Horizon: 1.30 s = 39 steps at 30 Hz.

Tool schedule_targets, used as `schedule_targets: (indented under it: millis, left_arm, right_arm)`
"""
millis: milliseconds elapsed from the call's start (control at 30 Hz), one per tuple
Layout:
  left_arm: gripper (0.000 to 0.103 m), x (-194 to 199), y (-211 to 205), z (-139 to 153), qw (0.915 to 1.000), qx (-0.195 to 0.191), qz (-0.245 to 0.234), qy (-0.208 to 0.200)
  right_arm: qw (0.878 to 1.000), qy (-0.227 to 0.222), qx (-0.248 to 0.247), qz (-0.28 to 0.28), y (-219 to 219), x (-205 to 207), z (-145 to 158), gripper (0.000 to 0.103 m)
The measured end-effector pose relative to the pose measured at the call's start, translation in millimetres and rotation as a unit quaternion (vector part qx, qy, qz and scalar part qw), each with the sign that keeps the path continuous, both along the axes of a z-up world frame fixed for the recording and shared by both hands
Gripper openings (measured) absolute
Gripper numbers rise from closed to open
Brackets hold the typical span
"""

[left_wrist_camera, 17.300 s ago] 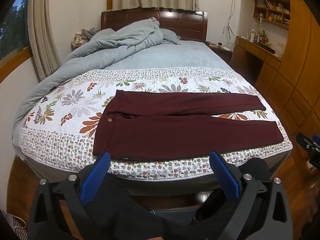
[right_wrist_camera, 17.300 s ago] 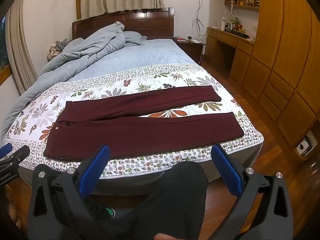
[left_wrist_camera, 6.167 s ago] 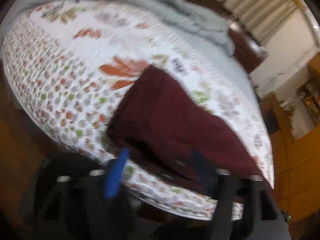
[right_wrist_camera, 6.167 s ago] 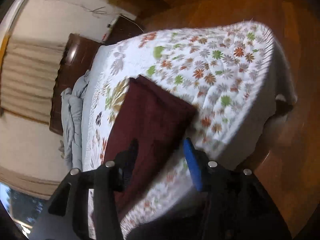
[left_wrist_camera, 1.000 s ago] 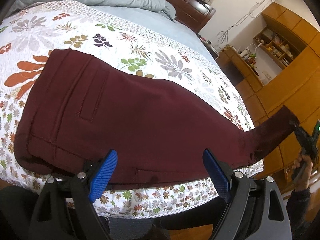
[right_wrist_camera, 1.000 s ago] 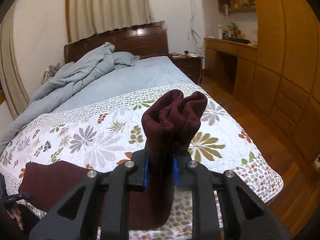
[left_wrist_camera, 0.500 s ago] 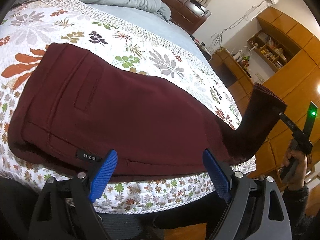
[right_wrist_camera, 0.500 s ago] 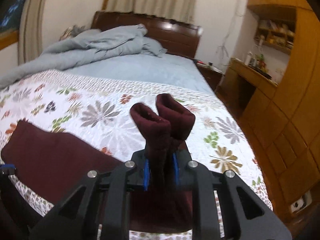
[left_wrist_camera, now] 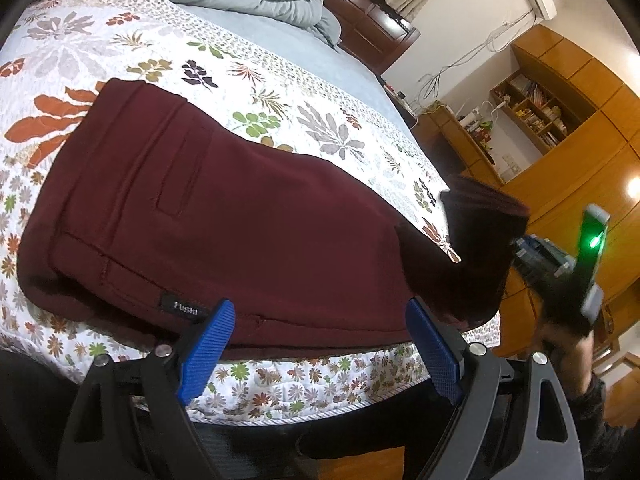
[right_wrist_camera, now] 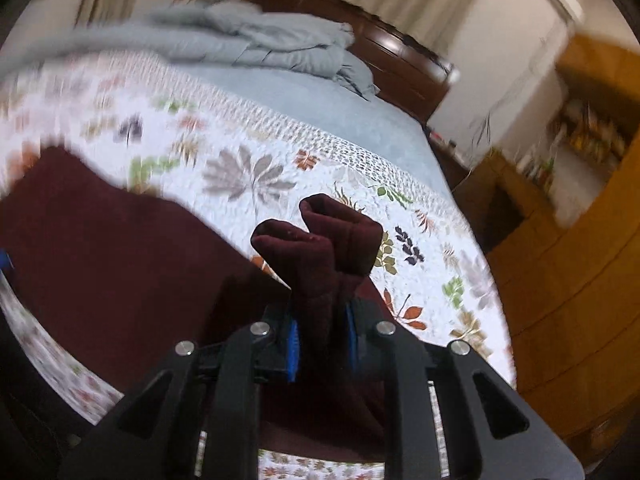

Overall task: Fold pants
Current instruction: 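Lay the leg ends onto the folded trousers and open the right gripper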

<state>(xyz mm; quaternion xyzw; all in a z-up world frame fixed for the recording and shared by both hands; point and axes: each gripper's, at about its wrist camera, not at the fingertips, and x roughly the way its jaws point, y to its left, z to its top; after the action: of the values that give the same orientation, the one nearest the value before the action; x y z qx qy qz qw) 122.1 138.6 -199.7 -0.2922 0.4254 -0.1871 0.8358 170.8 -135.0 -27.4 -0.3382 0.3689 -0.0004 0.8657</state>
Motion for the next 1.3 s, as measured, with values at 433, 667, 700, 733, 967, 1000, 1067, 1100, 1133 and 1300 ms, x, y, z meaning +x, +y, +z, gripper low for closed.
schedule_targets:
  millis: [433,667,700,733,967,1000,1067,1100,1133,1300]
  left_arm:
    - [0.088,-1.1,4.3,-7.8,0.9998,-0.018,0.001,0.011]
    - [0.088,1.0,3.8,-11.8,0.9997,-0.02,0.0,0.015]
    - [0.088,0.6,3.7,-12.4,0.9997,-0.02,0.0,0.016]
    - [0.088,1.3,3.9,-13.4,0.9996,-0.021,0.001,0.018]
    - [0.088,2.9,2.5,-16.9,0.9996,-0.017,-0.002,0.024]
    - [0.088,2.9,2.6,-17.3,0.9995,-0.017,-0.002,0.025]
    - [0.088,2.8,3.7,-19.4,0.9994,-0.018,-0.001,0.028]
    - [0.088,2.6,4.6,-20.0,0.9994,-0.02,0.001,0.03]
    - [0.088,2.1,5.3,-20.0,0.9993,-0.021,0.002,0.03]
    - [0.088,1.1,3.5,-18.3,0.9995,-0.018,0.001,0.027]
  right_arm:
    - [0.97,-0.007,-0.217,0.109,46.2,-48.8,-115.1,0.017]
    - [0.965,-0.01,-0.235,0.115,48.3,-54.0,-129.9,0.018]
    - [0.965,-0.011,-0.235,0.116,48.4,-54.3,-132.0,0.018]
    - [0.965,-0.009,-0.235,0.117,49.0,-55.1,-133.5,0.018]
    - [0.973,0.02,-0.185,0.138,46.7,-69.6,-127.5,0.029]
    - [0.976,0.031,-0.162,0.145,45.2,-73.1,-118.2,0.036]
    - [0.982,0.06,-0.089,0.158,40.6,-78.4,-95.1,0.04]
    - [0.984,0.075,-0.036,0.157,34.4,-78.4,-76.2,0.04]
    - [0.986,0.079,0.006,0.146,25.6,-75.5,-59.4,0.04]
    - [0.983,0.1,0.152,0.025,-39.7,-24.6,-20.3,0.044]
